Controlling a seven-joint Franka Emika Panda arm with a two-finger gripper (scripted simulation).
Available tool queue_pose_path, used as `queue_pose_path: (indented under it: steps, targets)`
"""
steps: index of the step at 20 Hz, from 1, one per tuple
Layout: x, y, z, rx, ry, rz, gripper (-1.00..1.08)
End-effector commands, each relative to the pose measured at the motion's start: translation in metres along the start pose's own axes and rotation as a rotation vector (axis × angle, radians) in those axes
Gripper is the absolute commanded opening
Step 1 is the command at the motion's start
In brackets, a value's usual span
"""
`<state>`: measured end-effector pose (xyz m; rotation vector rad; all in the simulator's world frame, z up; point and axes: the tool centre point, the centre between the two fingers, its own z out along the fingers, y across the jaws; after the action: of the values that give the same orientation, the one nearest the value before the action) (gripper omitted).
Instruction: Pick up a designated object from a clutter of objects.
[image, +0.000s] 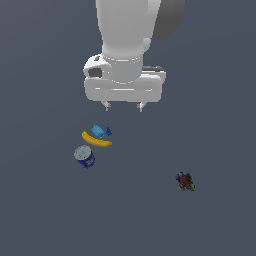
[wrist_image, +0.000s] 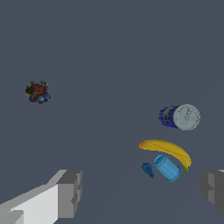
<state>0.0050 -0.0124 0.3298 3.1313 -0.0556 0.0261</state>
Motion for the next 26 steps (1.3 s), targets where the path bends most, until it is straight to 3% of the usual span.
queue_pose_path:
  steps: [1,16,26]
  targets:
    - [0.0,0.0,0.0,0.0,0.0,0.0,1.0]
    - [0.003,-0.001,-0.008,0.011,0.01,-0.015,1.0]
    - [0.031,-0.029,0.014,-0.002,0.007,-0.04,1.0]
